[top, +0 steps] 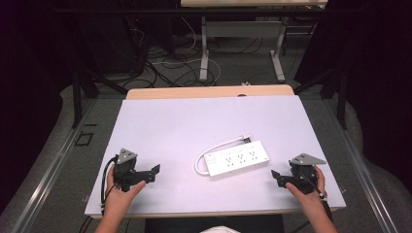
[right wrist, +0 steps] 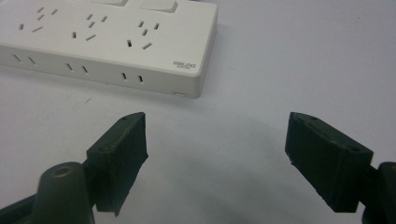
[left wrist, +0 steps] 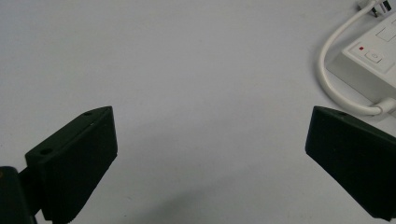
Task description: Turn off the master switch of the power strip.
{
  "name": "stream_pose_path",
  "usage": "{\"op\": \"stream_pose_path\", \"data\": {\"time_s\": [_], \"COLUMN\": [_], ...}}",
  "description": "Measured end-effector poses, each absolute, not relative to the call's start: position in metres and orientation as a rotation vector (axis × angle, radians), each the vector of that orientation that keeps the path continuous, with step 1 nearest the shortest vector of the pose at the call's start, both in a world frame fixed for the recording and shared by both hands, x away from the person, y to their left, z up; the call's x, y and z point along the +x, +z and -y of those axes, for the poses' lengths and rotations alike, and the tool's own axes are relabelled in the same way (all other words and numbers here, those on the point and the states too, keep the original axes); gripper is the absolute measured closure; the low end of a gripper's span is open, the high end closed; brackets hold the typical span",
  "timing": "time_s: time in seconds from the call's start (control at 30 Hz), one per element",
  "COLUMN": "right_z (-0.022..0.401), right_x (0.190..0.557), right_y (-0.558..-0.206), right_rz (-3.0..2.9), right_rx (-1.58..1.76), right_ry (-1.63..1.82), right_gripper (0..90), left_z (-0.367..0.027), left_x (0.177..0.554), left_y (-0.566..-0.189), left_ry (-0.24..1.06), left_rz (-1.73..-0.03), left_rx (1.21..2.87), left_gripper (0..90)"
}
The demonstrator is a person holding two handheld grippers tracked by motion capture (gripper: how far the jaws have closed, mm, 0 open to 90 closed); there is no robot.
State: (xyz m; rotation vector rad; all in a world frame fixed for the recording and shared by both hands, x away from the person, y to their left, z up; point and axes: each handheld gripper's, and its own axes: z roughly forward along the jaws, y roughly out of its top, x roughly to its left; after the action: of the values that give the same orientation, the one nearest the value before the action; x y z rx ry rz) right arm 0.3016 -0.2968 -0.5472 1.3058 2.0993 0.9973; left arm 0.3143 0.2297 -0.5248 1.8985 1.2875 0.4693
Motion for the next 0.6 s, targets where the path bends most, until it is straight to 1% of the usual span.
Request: {"op": "stream_pose_path", "data": {"time_s": [0.1, 0.17, 0.27, 0.4, 0.43, 0.47, 0.53, 0.6], "right_z": [0.296, 0.295, 0.295, 0.295, 0.295, 0.296, 0.296, 0.296], "right_x": [0.302, 0.301, 0.301, 0.300, 0.300, 0.300, 0.300, 0.301], "right_y": [-0.547, -0.547, -0.546, -0.546, -0.546, -0.546, -0.547, -0.546], "right_rz": [-2.101, -2.098, -2.096, -2.085, -2.090, -2.095, -2.093, -2.094], "right_rx": [1.305, 1.311, 1.312, 1.341, 1.342, 1.339, 1.340, 1.344], "right_ry": [0.987, 0.971, 0.958, 0.962, 0.957, 0.955, 0.961, 0.964], "right_gripper": [20.2, 20.2, 20.3, 20.1, 18.8, 18.0, 18.1, 18.0], "left_z": [-0.230, -0.230, -0.230, -0.229, -0.227, -0.227, -0.225, -0.221], "left_x": [0.314, 0.313, 0.312, 0.311, 0.311, 0.311, 0.310, 0.310], "left_y": [-0.524, -0.522, -0.519, -0.515, -0.515, -0.513, -0.512, -0.510], "left_ry": [0.474, 0.509, 0.518, 0.516, 0.516, 0.517, 0.516, 0.546], "left_rz": [-1.290, -1.293, -1.300, -1.279, -1.279, -1.268, -1.265, -1.237], "left_rx": [1.915, 1.943, 1.948, 1.980, 1.973, 2.000, 2.002, 2.026], "left_gripper": [3.4, 3.4, 3.6, 3.7, 3.7, 3.7, 3.7, 3.7]}}
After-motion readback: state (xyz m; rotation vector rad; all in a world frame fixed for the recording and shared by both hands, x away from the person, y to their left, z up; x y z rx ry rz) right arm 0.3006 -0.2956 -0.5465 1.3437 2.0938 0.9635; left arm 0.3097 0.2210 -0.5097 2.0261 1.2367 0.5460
